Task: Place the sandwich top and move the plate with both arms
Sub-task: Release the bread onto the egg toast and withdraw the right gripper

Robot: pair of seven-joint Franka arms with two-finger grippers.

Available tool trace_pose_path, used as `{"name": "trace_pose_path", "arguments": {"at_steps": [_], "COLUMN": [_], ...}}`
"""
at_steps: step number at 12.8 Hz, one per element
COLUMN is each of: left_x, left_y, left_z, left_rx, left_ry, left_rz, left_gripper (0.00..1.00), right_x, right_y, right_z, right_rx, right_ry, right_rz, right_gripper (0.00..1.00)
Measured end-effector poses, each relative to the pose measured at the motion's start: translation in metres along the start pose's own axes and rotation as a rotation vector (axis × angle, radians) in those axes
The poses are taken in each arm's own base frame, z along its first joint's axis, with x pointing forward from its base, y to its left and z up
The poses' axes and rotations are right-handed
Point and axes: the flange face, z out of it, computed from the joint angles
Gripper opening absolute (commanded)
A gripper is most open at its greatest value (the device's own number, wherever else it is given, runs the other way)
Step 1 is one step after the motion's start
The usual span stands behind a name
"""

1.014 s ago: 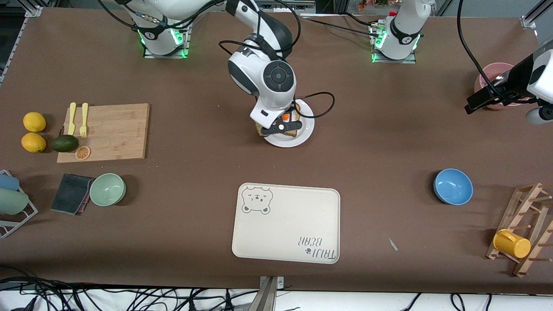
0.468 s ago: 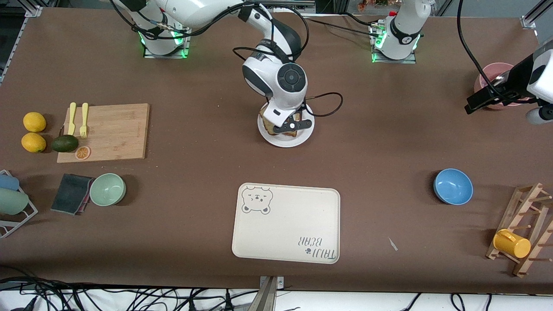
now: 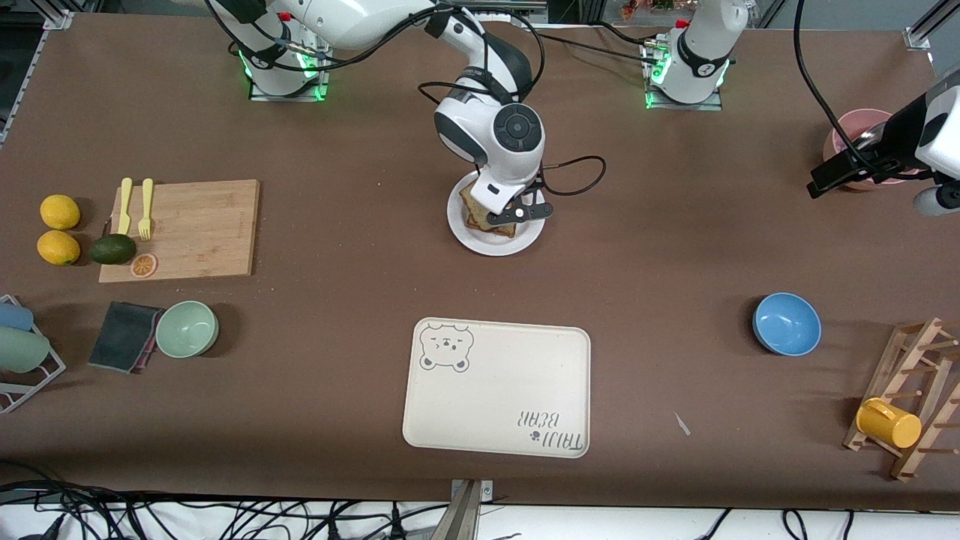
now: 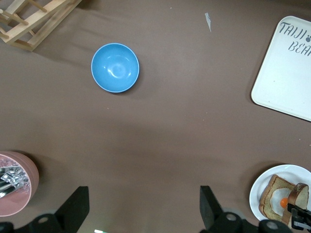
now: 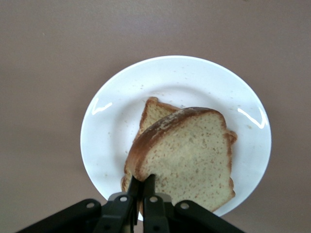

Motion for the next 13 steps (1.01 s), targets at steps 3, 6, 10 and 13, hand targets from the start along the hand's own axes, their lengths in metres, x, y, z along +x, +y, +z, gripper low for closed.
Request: {"name": "trace_pose_path", "arguments": {"at_steps": [3, 6, 10, 13], "left_x": [-0.001, -0.001, -0.001, -0.001], "left_y": [0.004, 0.005, 0.002, 0.004], "left_z": [0.0, 0.0, 0.0, 0.0], "left_rx": [0.0, 0.0, 0.0, 0.0], "left_ry": [0.0, 0.0, 0.0, 0.0], "left_rz": [0.008, 0.009, 0.004, 0.007], "left_gripper": [1.0, 1.0, 1.0, 1.0], "right_x": [0.003, 0.012, 0.037, 0.05], "right_y": [-0.001, 0.004, 0.045, 0.097], "right_z": [-0.002, -0.011, -0.053, -0.11], "right_rx": [0.019, 0.028, 0.015, 0.01], "right_ry": [0.021, 0.035, 0.007, -0.04], "right_rz": [0.002, 0.016, 0.064, 0.052], "right_gripper": [1.0, 1.0, 1.0, 1.0]}}
